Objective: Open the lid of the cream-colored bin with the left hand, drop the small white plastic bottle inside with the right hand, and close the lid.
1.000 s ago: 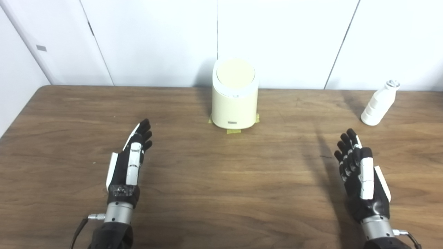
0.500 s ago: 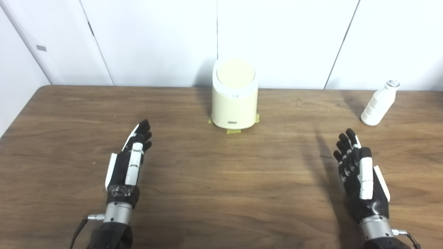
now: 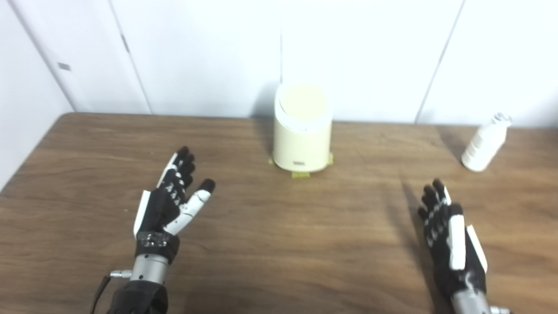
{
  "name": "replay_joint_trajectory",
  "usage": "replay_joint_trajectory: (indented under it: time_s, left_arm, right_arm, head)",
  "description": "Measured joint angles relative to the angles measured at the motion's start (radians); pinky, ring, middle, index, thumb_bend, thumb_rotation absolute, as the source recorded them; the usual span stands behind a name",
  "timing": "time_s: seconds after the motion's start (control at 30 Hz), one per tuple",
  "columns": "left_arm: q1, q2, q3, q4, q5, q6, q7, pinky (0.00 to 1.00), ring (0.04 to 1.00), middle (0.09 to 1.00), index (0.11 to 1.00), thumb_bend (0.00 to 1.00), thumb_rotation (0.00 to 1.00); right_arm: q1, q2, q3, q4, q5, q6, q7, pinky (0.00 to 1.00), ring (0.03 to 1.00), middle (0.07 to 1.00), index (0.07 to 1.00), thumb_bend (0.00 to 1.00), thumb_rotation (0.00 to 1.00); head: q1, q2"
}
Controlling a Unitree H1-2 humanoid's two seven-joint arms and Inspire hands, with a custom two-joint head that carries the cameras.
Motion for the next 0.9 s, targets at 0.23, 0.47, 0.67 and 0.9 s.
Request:
replay_joint_trajectory:
  time_s: [0.23,0.47,0.67,0.9]
  left_arm:
    - [-0.153,0.017,-0.026,0.001,0.101,0.108,0.034,0.92,0.942,0.954,0.991,0.79,0.33]
    - [-0.284,0.057,-0.078,0.033,0.176,0.193,0.022,0.91,0.945,0.957,0.999,0.87,0.39]
    - [-0.364,0.085,-0.111,0.1,0.22,0.204,0.018,0.88,0.937,0.958,0.984,0.86,0.34]
    - [-0.461,0.09,-0.16,0.216,0.26,0.202,0.016,0.86,0.925,0.95,0.97,0.83,0.32]
  right_arm:
    - [0.001,0.001,-0.002,0.011,0.0,-0.02,0.0,0.98,1.0,0.974,0.992,0.58,1.0]
    - [-0.009,0.0,0.01,0.025,0.002,-0.056,0.002,0.97,0.991,0.968,0.997,0.56,1.0]
    - [-0.011,0.001,0.013,0.033,0.0,-0.087,0.002,0.98,0.99,0.969,0.993,0.57,1.0]
    - [-0.017,0.001,0.016,0.043,-0.008,-0.107,0.001,1.0,0.994,0.97,0.996,0.59,1.0]
  head:
    - [0.011,-0.012]
    - [0.003,-0.026]
    - [-0.012,-0.054]
    - [-0.018,-0.067]
